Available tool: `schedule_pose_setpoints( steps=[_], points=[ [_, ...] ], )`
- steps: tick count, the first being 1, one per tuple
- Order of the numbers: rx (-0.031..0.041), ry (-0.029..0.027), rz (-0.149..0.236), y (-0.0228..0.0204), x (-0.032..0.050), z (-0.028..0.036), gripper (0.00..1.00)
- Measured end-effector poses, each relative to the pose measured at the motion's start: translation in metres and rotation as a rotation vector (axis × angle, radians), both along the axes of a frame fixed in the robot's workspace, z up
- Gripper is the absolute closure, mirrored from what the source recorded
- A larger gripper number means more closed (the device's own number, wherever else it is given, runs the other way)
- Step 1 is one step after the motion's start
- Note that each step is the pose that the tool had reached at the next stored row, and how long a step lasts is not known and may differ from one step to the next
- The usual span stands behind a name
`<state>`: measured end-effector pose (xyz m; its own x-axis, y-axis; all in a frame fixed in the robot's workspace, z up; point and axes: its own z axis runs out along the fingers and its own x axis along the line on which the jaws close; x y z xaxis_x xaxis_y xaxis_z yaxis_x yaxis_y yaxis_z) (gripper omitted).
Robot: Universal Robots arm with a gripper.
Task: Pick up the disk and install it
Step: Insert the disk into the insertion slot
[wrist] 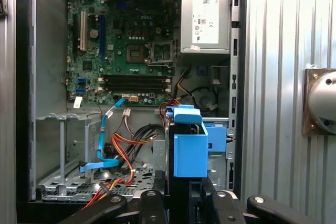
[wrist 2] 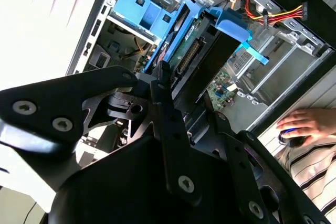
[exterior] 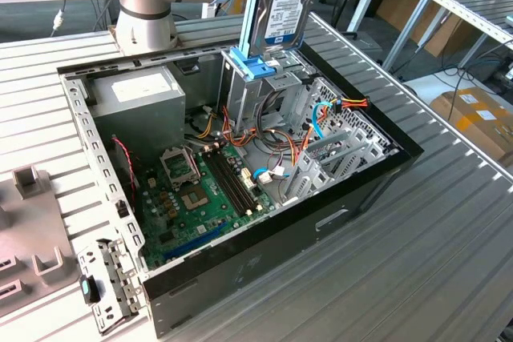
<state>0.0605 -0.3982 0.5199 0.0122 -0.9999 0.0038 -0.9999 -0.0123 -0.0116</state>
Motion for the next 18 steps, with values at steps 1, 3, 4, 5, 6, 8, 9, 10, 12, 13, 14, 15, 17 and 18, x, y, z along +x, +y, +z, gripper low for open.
schedule_pose_setpoints(
  steps=[1, 3, 4, 5, 6, 8, 9, 10, 12, 13, 14, 15, 17, 18],
  points=[
    [0.0000, 0.0000, 0.000, -0.0030, 0.0000, 0.0000, 0.65],
    [-0.0001, 0.0000, 0.000, -0.0118, 0.0000, 0.0000, 0.65],
    [-0.0001, 0.0000, 0.000, -0.0141, 0.0000, 0.0000, 0.65],
    [-0.0001, 0.0000, 0.000, -0.0167, 0.0000, 0.0000, 0.65],
    [0.0000, 0.0000, 0.000, -0.0213, 0.0000, 0.0000, 0.65],
    [0.0000, 0.0000, 0.000, -0.0276, 0.0000, 0.0000, 0.65],
    [-0.0001, 0.0000, 0.000, -0.0357, 0.0000, 0.0000, 0.65],
    [0.0000, 0.0000, 0.000, -0.0424, -0.0001, -0.0001, 0.65],
    [0.0000, 0.0000, 0.000, -0.0443, 0.0000, -0.0002, 0.65],
    [0.0000, 0.0000, 0.000, -0.0451, 0.0005, -0.0003, 0.65],
    [-0.0001, 0.0000, 0.000, -0.0455, 0.0011, -0.0004, 0.65],
    [0.0000, 0.0000, 0.000, -0.0462, 0.0030, -0.0007, 0.65],
    [0.0001, 0.0000, 0.000, -0.0466, 0.0067, -0.0009, 0.65],
    [-0.0001, 0.0000, 0.000, -0.0468, 0.0089, -0.0010, 0.65]
  ],
)
